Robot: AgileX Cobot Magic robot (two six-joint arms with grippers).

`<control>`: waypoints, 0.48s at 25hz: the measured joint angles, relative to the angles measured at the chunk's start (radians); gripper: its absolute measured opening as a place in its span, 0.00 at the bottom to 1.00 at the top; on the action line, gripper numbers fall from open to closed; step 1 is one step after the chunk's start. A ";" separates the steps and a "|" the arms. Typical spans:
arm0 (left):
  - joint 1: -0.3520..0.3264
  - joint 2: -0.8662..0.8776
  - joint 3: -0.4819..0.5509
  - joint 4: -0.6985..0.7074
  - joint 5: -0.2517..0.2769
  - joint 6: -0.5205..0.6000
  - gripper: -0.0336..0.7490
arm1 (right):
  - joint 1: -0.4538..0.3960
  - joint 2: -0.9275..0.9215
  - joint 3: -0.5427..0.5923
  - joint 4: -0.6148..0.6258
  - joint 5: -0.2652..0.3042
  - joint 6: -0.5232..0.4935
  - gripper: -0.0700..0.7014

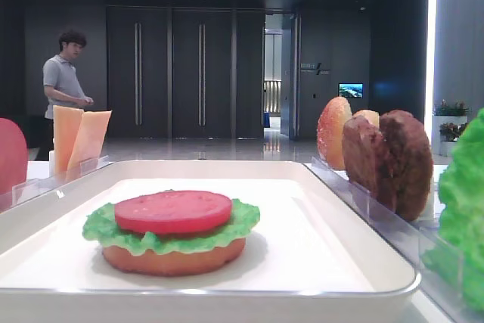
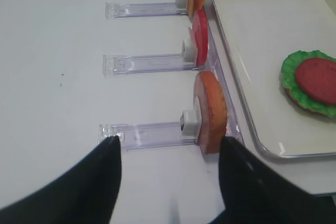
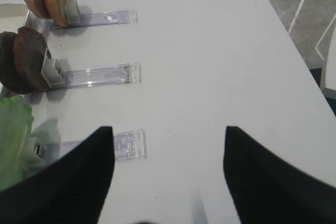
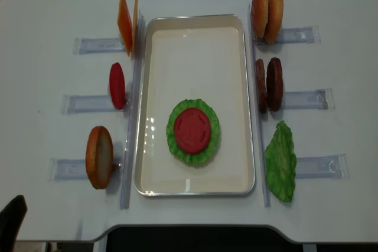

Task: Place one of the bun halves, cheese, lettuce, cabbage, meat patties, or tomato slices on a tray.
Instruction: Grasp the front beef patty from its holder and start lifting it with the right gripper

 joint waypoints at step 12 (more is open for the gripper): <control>-0.001 0.000 0.000 0.004 0.000 0.002 0.62 | 0.000 0.000 0.000 0.000 0.000 0.000 0.65</control>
